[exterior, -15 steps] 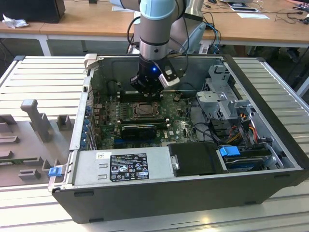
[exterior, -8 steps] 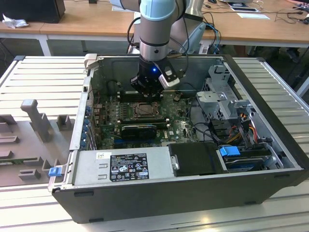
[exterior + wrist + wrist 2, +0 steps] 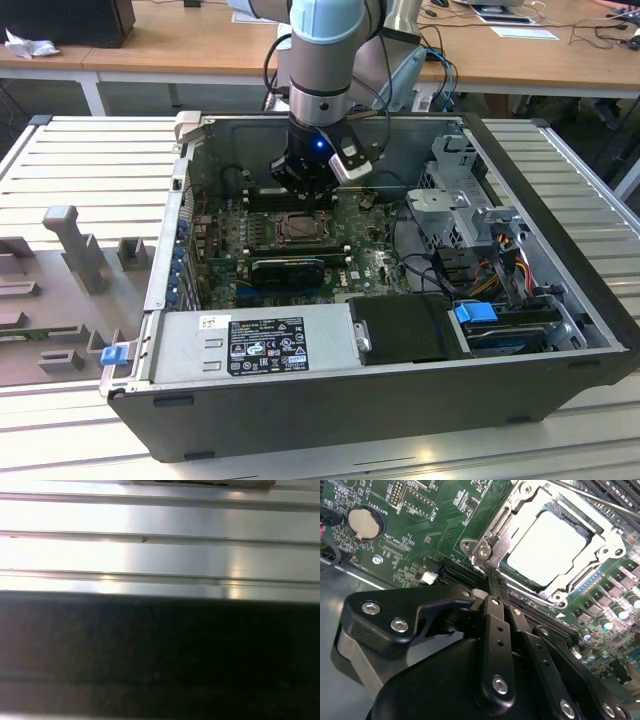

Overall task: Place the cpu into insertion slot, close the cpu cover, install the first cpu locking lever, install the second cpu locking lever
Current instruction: 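Install the first cpu locking lever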

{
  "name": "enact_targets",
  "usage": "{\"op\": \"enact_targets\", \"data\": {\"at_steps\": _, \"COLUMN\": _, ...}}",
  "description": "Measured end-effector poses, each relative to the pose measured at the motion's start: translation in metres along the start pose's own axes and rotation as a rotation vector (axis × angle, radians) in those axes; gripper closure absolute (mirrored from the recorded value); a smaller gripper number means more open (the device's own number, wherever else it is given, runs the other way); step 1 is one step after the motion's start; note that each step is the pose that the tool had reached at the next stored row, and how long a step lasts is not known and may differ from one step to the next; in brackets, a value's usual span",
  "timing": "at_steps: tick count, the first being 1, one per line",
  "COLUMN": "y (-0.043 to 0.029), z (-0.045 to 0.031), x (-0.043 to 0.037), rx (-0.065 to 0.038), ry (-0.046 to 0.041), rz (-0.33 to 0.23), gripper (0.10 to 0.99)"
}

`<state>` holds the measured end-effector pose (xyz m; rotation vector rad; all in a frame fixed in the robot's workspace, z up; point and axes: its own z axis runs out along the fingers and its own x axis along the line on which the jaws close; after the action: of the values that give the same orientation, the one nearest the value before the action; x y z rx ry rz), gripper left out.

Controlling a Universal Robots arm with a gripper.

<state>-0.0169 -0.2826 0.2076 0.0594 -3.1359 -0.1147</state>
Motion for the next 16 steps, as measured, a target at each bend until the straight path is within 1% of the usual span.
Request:
{"op": "enact_targets", "data": {"at_steps": 4, "y": 0.0009, "z": -0.0127, "x": 0.0000, "rx": 0.000, "ry": 0.0000, "rz": 0.000, "gripper": 0.980}}
{"op": "enact_targets", "data": {"at_steps": 16, "y": -0.0053, "z": -0.0134, "x": 0.0002, "rx": 0.000, "ry": 0.0000, "rz": 0.000, "gripper": 0.980}}
